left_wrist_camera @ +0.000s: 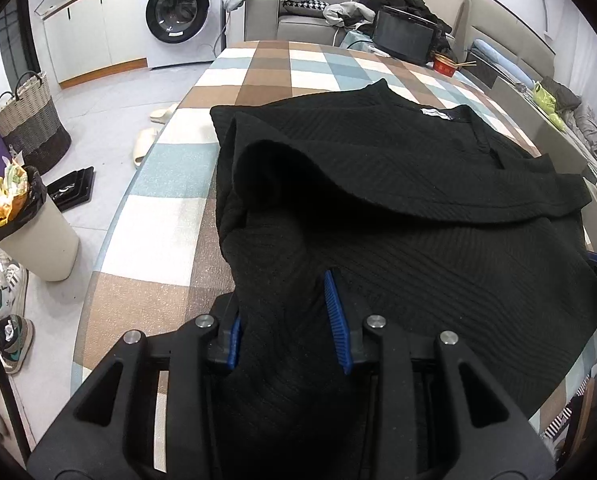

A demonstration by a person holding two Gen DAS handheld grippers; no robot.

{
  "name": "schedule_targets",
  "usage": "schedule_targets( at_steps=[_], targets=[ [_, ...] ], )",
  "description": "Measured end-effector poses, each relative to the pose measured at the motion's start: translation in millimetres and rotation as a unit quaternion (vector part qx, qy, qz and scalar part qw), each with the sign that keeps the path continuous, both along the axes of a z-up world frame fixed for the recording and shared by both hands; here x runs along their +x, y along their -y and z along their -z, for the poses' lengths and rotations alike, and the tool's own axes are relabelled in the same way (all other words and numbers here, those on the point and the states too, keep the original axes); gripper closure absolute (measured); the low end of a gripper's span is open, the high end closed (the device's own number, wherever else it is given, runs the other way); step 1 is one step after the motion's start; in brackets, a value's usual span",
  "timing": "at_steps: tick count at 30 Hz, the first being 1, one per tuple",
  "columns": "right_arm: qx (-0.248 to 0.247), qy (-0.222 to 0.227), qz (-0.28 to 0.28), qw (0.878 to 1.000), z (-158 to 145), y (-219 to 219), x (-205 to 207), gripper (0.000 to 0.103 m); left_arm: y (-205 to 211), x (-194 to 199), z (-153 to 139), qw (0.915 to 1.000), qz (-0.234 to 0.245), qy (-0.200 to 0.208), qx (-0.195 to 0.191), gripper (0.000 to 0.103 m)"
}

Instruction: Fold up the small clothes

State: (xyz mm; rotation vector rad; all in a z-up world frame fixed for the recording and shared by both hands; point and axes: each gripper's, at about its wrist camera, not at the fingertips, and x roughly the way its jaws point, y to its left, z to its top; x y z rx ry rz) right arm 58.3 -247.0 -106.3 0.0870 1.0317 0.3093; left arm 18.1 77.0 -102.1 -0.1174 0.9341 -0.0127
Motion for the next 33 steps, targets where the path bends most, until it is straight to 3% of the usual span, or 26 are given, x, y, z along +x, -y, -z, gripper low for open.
schedule_targets(
  at_steps=[5,10,13,18,22,24,27,28,30,31,33],
  targets=[
    [0.02,0.018,0.027,0.999,-12.8,11.3,8.3,0.049,-10.5,0.3,-15.0,0.9994,-0.03,0.004,-0.018,0.043],
    [0.087,0.049,0.069,0.993,-31.9,35.1,16.4,0.043,-23.9,5.1,-37.7,0.9968,-0.044,0.037,-0.056,0.028],
    [0.12,0.049,0.097,0.987,-35.6,45.0,31.5,0.034,-28.7,14.5,-43.0,0.9949,-0.051,0.036,-0.08,0.026],
    [0.172,0.034,0.103,0.979,-26.3,47.7,56.2,0.034,-33.3,36.5,-41.0,0.9913,-0.059,0.027,-0.115,0.026],
    [0.175,0.021,0.108,0.978,-18.9,43.0,74.8,0.037,-37.0,58.3,-33.2,0.9901,-0.067,0.016,-0.122,0.026],
    [0.185,0.017,0.111,0.976,-16.0,43.8,83.2,0.039,-39.7,69.0,-28.2,0.9891,-0.074,0.01,-0.127,0.031],
    [0.197,0.014,0.114,0.974,-16.2,46.6,91.0,0.048,-41.3,83.6,-22.1,0.9889,-0.082,0.002,-0.124,0.057],
    [0.198,0.012,0.116,0.973,-16.5,47.5,93.2,0.055,-41.6,87.9,-20.8,0.9887,-0.081,-0.002,-0.126,0.07],
    [0.202,0.01,0.121,0.972,-16.6,50.4,98.1,0.066,-42.7,92.6,-19.6,0.9886,-0.079,-0.003,-0.128,0.081],
    [0.211,0.004,0.125,0.969,-15.3,53.1,100.6,0.077,-43.7,94.6,-19.6,0.9885,-0.079,0.0,-0.129,0.089],
    [0.222,-0.005,0.138,0.965,-11.7,58.9,104.8,0.088,-45.6,99.2,-19.5,0.9877,-0.075,0.003,-0.137,0.092]
  ],
)
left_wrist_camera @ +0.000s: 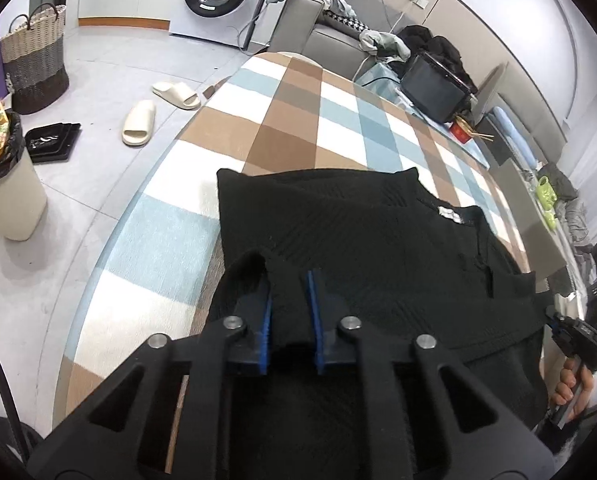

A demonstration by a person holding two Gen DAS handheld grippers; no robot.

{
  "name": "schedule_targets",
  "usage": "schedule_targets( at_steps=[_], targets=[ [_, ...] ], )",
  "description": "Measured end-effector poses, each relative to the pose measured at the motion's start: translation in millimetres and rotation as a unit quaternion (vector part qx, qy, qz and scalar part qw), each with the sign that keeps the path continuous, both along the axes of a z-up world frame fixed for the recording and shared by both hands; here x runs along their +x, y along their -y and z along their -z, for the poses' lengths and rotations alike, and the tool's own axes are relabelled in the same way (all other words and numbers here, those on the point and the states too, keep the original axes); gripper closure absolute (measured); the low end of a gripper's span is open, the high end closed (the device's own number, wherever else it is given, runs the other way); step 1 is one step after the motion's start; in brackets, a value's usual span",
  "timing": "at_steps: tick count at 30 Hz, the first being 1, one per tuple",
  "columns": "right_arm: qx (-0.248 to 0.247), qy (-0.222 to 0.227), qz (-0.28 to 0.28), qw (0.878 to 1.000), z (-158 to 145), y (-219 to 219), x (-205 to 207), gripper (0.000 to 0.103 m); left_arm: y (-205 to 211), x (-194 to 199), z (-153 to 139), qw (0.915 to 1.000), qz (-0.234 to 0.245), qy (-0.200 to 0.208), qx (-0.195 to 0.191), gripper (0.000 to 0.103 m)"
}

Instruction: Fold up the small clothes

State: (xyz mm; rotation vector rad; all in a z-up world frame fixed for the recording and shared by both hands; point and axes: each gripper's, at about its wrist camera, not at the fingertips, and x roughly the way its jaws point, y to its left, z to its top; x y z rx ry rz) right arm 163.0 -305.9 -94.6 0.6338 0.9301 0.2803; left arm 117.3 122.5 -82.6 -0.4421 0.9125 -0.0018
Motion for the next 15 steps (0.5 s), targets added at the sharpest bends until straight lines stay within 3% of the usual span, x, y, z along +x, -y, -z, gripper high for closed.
schedule_targets(
  at_steps=[2,9,15],
  targets=[
    [-0.002,0.0,0.007,1.0,0.4,1.8,1.9,0.095,-1.4,2.0,-3.1,1.0,-0.001,0.007,-0.005,0.095],
    [-0.013,0.059,-0.014,0.998,-38.1,-8.3,-0.5,0.096,-3.5,8.6,-33.5,0.9985,0.008,0.051,-0.014,0.096],
    [-0.023,0.076,0.007,0.997,-61.5,-9.8,43.7,0.096,-18.3,48.9,-48.9,0.9972,-0.01,0.067,-0.032,0.095]
  ],
)
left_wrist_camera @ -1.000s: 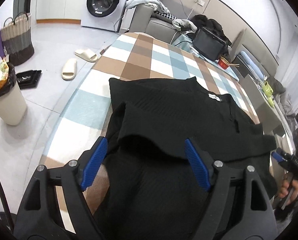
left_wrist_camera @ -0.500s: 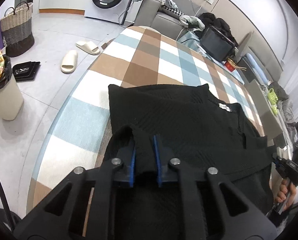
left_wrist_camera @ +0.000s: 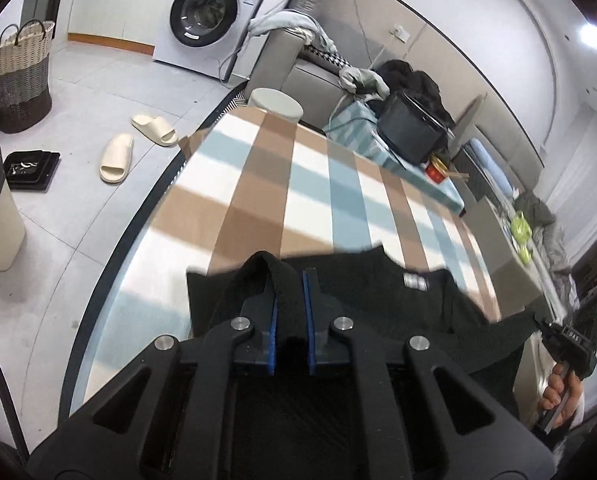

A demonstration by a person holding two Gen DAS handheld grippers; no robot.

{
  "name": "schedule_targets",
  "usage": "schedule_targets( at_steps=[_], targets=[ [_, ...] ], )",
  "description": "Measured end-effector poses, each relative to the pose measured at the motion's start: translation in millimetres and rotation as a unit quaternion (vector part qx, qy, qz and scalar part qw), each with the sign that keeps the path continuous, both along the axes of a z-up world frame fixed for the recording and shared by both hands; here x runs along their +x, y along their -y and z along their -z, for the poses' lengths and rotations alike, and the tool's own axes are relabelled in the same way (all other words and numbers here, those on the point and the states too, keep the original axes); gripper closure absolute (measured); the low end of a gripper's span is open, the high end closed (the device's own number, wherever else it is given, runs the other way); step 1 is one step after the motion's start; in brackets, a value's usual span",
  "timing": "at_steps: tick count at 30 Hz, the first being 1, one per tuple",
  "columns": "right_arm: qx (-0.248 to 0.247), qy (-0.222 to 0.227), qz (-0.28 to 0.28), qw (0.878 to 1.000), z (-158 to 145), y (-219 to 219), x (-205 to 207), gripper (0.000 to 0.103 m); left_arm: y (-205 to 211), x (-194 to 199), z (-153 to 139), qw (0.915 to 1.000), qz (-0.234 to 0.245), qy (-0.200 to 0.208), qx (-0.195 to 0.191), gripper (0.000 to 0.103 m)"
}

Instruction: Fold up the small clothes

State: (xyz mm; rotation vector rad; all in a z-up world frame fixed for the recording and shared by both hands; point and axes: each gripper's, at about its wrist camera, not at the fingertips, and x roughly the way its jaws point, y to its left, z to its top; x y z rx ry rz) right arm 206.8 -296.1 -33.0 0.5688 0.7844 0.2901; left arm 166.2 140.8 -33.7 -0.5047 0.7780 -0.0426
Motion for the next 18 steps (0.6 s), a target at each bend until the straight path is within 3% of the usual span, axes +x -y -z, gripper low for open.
schedule_targets(
  at_steps=[1,4,7,12,18],
  targets=[
    [0.002,-0.006,0.004,1.0,1.1,0.3,11.1,0.096,-5.3,11.5,2.1,0.9999,-0.012,-0.007,-0.004,0.09],
    [0.029,-0.045,0.029,0.998,13.7,9.3,39.1,0.076,-21.1,29.6,13.0,0.9979,-0.051,-0.037,-0.014,0.068],
    [0.028,-0.038,0.035,0.998,14.6,13.9,40.9,0.076,-31.6,25.8,17.3,0.9967,-0.071,-0.038,-0.006,0.054],
    [-0.011,-0.045,0.026,0.999,18.2,14.1,27.1,0.064,-25.8,6.3,20.3,0.9978,-0.048,-0.039,0.026,0.051],
    [-0.091,-0.058,-0.01,0.994,26.2,0.5,14.1,0.06,2.2,-19.2,22.4,0.9925,0.002,-0.032,0.118,0.049]
  ],
)
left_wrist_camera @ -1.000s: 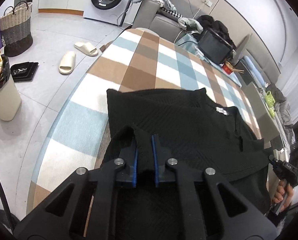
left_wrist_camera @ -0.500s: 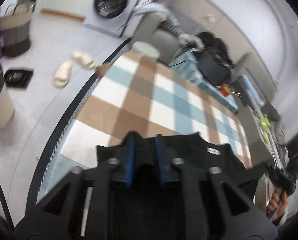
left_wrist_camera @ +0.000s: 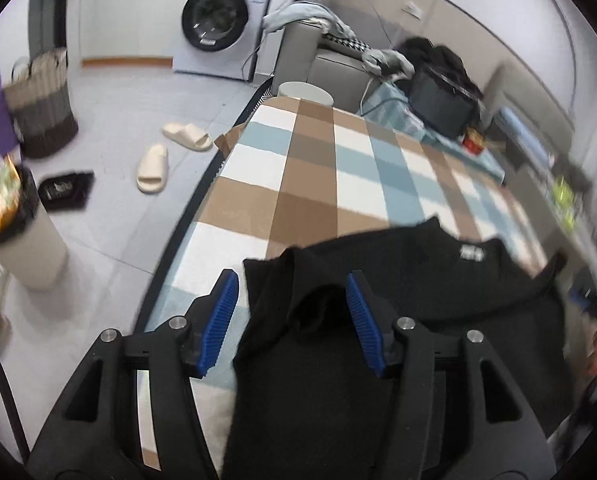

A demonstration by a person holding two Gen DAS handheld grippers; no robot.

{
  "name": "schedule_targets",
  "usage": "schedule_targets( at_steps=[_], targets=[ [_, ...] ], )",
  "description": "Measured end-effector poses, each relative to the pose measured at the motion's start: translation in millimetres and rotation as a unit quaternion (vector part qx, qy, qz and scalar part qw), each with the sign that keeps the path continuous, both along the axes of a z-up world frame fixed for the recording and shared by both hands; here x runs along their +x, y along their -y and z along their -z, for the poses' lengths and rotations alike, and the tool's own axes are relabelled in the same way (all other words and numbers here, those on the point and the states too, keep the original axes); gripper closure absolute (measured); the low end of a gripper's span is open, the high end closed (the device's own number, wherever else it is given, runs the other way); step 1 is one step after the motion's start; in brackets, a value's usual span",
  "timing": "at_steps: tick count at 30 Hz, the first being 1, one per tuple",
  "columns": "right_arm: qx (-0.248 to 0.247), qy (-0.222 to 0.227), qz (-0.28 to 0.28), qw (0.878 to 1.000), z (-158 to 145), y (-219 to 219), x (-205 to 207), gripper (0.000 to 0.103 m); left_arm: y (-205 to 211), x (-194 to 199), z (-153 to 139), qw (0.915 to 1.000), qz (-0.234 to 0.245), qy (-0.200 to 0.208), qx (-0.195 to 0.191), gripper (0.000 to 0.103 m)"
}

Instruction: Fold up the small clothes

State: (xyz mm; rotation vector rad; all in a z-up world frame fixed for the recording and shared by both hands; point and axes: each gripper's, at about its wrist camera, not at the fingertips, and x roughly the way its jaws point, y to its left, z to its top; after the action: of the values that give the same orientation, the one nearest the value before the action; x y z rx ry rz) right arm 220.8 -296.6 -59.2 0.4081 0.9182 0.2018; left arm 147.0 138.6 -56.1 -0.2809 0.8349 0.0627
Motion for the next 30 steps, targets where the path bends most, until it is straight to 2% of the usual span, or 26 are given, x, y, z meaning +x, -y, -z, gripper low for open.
schedule_targets(
  at_steps=[3,6,8,12,16,17,19,22,30],
  targets=[
    [-0.028,-0.007,-0.012,1.0,5.1,-5.5,-5.8,0.059,8.0,-4.1,9.7,0.999,0.02,-0.024,0.032,0.048],
    [-0.041,-0.012,-0.03,0.999,9.0,-11.8,-6.4,0.051,15.2,-0.4,21.9,0.9971,0.042,-0.047,0.044,0.048],
    [-0.056,-0.02,-0.041,0.997,13.0,-17.3,-3.4,0.044,16.2,6.5,28.1,0.9966,0.043,-0.056,0.042,0.048],
    [-0.105,-0.033,-0.062,0.992,21.4,-33.2,11.7,0.041,16.1,35.0,35.6,0.9965,0.045,-0.067,0.022,0.048],
    [-0.168,-0.027,-0.063,0.983,25.1,-45.7,33.8,0.041,8.4,65.8,33.6,0.9983,0.027,-0.052,-0.001,0.048],
    [-0.17,-0.021,-0.059,0.983,24.9,-46.0,40.6,0.041,4.0,71.8,32.6,0.9989,0.018,-0.043,-0.011,0.048],
    [-0.143,-0.01,-0.029,0.989,22.6,-36.9,53.6,0.041,-7.9,78.6,32.2,0.999,-0.016,-0.037,-0.02,0.048],
    [-0.105,-0.023,0.016,0.994,20.8,-20.1,61.7,0.041,-26.9,79.5,32.1,0.9972,-0.049,-0.039,-0.042,0.048],
    [-0.098,-0.041,-0.006,0.994,22.7,-18.5,41.6,0.04,-21.2,59.5,30.9,0.9982,-0.029,-0.046,-0.022,0.048]
  ],
)
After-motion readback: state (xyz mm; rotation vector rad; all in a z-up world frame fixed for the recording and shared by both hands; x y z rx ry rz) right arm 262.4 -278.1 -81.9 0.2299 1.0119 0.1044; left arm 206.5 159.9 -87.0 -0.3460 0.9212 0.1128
